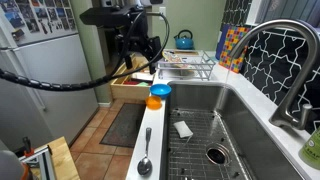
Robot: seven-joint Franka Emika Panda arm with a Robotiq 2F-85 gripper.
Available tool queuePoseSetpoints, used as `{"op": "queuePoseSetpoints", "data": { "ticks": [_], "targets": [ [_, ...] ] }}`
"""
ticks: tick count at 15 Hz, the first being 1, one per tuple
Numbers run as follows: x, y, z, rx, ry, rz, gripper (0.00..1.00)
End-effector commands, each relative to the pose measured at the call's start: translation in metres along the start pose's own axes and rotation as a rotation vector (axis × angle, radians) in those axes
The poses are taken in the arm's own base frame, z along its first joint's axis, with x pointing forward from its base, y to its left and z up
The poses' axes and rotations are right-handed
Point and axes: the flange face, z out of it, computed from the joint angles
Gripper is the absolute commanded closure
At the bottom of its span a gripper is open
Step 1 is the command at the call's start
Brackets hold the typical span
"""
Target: Pour water into the blue and orange bowls
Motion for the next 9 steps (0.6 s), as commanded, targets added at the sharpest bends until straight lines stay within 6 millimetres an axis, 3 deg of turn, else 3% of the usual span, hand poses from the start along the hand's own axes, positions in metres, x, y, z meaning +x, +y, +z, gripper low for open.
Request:
{"op": "queuePoseSetpoints", "data": {
  "ticks": [1,3,5,9],
  "targets": [
    [0.000,0.000,0.000,0.000,-0.001,0.000,0.00],
    [0.000,0.000,0.000,0.000,-0.001,0.000,0.00],
    [0.016,0.004,0.017,-0.017,0.007,0.046,0.00],
    [0.052,0.018,0.080,0.023,0.125,0.127,0.00]
  ]
}}
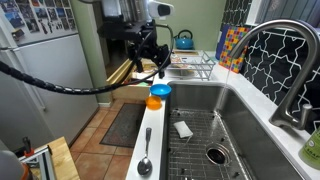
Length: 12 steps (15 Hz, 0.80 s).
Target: Pour water into the blue and orange bowls
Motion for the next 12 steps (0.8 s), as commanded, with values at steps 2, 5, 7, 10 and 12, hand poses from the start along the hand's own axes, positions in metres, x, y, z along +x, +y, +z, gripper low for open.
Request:
{"op": "queuePoseSetpoints", "data": {
  "ticks": [2,5,7,10,12],
  "targets": [
    [0.035,0.009,0.087,0.075,0.123,0.087,0.00],
    [0.050,0.003,0.134,0.150,0.124,0.137,0.00],
    [0.056,-0.001,0.154,0.201,0.113,0.136,0.00],
    [0.059,0.000,0.172,0.249,0.087,0.113,0.00],
    [0.061,0.004,0.178,0.252,0.082,0.104,0.00]
  ]
}}
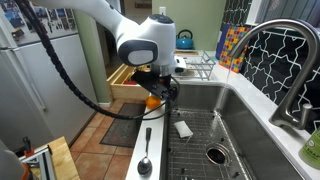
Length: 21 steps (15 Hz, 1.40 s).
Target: Pour water into the blue and orange bowls
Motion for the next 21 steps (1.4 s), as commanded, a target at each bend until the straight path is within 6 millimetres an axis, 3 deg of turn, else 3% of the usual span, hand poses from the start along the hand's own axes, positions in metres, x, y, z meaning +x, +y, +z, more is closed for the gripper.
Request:
{"op": "queuePoseSetpoints", "data": {
  "ticks": [1,2,3,4,7,13,18,21],
  "targets": [
    [0.006,0.010,0.008,0.026,-0.015,-0.016,0.03],
    [0.006,0.012,0.009,0.028,-0.022,-0.024,0.06],
    [0.005,0.012,0.013,0.028,-0.035,-0.026,0.27],
    [0.005,0.013,0.016,0.027,-0.047,-0.029,0.29],
    [0.004,0.017,0.019,0.030,-0.068,-0.029,0.56],
    [0.004,0.021,0.018,0.030,-0.096,-0.025,0.99],
    [0.002,0.028,0.003,-0.016,-0.168,-0.071,0.99],
    [-0.002,0.043,-0.017,-0.097,-0.236,-0.117,0.99]
  ]
}}
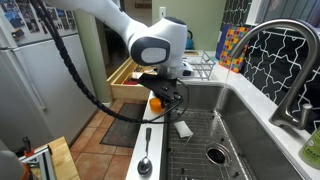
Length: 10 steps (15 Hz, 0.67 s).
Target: Pour water into the blue and orange bowls
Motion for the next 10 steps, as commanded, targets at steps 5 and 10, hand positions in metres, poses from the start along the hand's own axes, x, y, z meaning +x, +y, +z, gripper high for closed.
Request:
{"op": "queuePoseSetpoints", "data": {
  "ticks": [5,10],
  "targets": [
    [-0.020,0.066,-0.064,-0.227,-0.044,0.168,0.99],
    [-0.018,0.072,-0.072,-0.229,-0.012,0.169,0.96]
  ]
}}
